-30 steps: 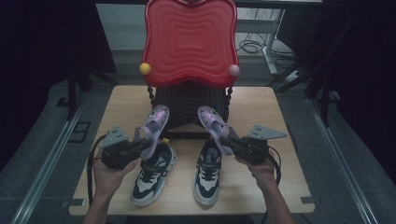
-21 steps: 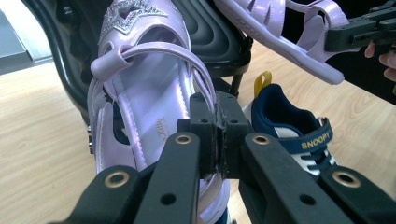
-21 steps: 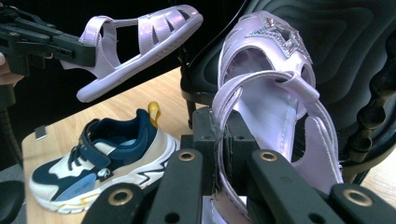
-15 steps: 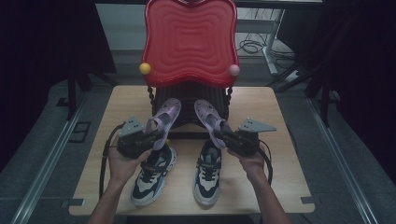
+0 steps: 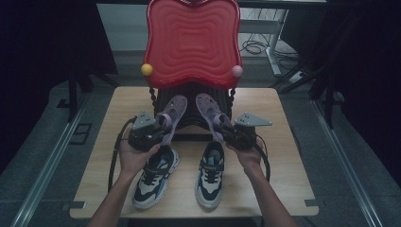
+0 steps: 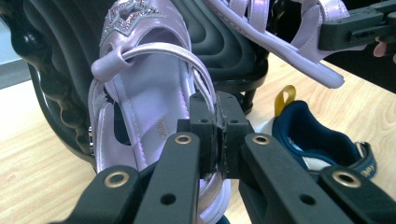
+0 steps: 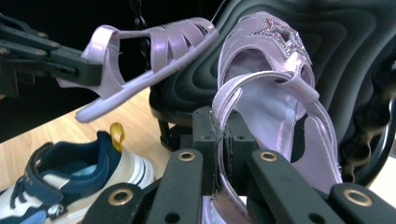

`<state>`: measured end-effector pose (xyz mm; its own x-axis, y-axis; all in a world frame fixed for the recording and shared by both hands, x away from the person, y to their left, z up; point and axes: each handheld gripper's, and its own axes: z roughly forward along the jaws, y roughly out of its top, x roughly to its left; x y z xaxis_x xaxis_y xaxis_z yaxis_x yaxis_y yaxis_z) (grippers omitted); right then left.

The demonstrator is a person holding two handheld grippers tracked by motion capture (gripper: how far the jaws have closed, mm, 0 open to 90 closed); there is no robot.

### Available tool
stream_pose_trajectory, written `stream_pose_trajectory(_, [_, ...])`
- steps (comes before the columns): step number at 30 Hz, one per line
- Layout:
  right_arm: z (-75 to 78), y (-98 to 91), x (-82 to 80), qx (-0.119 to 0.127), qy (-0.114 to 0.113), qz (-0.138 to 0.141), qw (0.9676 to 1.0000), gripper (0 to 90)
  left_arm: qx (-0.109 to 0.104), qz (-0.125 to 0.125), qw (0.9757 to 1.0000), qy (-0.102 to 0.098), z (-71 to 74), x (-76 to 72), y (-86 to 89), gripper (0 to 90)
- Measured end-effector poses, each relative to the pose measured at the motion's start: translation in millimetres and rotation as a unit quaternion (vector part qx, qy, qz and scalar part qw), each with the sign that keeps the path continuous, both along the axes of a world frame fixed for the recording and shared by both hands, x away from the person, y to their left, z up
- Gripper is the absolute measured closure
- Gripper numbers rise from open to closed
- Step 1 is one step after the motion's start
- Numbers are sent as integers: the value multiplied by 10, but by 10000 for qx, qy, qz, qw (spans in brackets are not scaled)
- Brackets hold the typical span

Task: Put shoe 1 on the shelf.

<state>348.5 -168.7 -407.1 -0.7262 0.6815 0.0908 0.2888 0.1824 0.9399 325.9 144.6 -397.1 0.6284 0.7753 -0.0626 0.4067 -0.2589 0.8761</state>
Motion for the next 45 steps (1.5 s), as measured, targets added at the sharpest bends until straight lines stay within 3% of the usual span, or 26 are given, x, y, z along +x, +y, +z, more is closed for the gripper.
stream_pose_trajectory(4, [51,71,49,-27,-70,-32,10000,859,-94,39,9999,-39,-10,55,-29,872])
stream_pose_trajectory(13, [36,171,148,-162,-109,-115,9997,859,26,94,9998,-178,22,147,-96,873])
stream_pose_trajectory(32, [62,326,291,-182,-286,-388,9987,859,162,195,9990,-381,12,362,-239,873])
stream_pose_trajectory(45, [-9,489,424,-241,-466,-790,9955,859,167,357,9974,-596,-69,568,-270,873])
